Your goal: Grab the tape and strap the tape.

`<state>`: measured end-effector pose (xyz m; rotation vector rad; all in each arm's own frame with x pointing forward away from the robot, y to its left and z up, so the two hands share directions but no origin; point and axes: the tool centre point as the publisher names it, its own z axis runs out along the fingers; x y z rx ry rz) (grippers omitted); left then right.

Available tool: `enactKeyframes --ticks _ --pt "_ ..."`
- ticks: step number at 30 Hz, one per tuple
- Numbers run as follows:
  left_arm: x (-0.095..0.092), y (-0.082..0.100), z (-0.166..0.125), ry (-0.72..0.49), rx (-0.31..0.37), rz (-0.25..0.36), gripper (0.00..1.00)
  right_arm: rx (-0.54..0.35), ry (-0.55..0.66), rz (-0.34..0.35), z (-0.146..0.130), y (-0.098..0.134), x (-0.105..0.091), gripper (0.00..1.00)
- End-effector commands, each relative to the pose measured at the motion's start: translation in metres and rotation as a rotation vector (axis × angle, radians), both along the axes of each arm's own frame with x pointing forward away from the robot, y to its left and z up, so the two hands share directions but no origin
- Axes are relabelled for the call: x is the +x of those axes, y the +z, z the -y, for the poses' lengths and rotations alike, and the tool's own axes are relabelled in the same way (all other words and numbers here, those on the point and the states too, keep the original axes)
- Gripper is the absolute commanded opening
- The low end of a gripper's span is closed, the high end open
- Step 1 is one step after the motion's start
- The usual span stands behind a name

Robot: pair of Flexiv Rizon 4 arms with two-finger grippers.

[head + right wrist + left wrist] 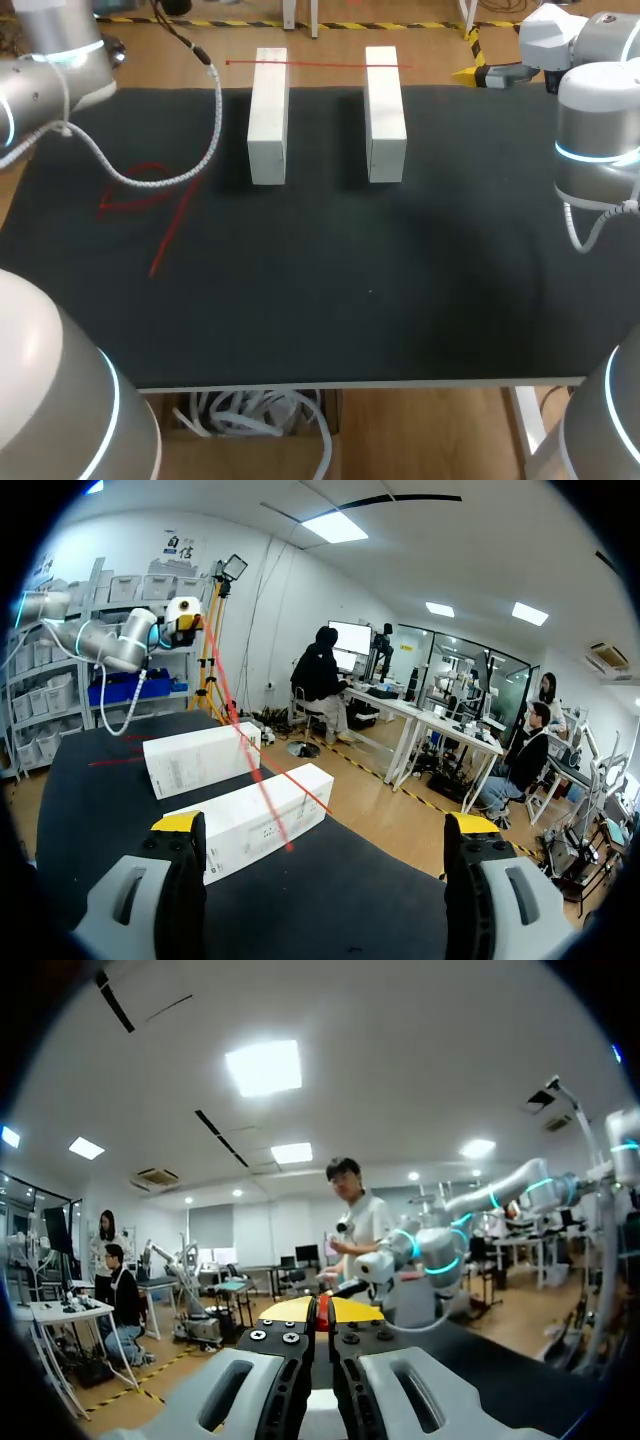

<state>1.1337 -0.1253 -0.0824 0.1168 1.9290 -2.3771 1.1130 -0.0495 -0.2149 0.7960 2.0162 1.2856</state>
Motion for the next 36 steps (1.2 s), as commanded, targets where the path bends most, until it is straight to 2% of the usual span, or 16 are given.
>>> enactKeyframes --ticks 1,4,9,16,20,23,30,36 --pt "-0.005 -0.003 0.004 0.319 -0.048 -0.055 0.00 0.001 0.001 0.000 0.000 0.000 0.000 1.00" --pt "-0.005 0.000 0.009 0.283 -0.035 -0.054 0.00 0.001 0.001 0.000 0.000 0.000 0.000 1.00" --pt "-0.008 -0.002 0.017 0.267 -0.004 -0.097 0.00 0.001 0.001 0.000 0.000 0.000 0.000 1.00" --pt "-0.012 -0.008 0.035 0.246 0.015 -0.088 0.00 0.001 0.001 0.000 0.000 0.000 0.000 1.00" --pt "-0.018 -0.011 0.038 0.232 0.051 -0.100 0.00 0.001 0.001 0.000 0.000 0.000 0.000 1.00" --pt "-0.022 -0.010 0.043 0.230 0.050 -0.103 0.00 0.001 0.001 0.000 0.000 0.000 0.000 1.00" --pt "-0.022 -0.016 0.053 0.149 0.073 -0.134 0.00 0.001 0.001 0.000 0.000 0.000 0.000 1.00" --pt "-0.018 -0.019 0.055 0.092 0.104 -0.112 0.00 0.001 0.001 0.000 0.000 0.000 0.000 1.00"
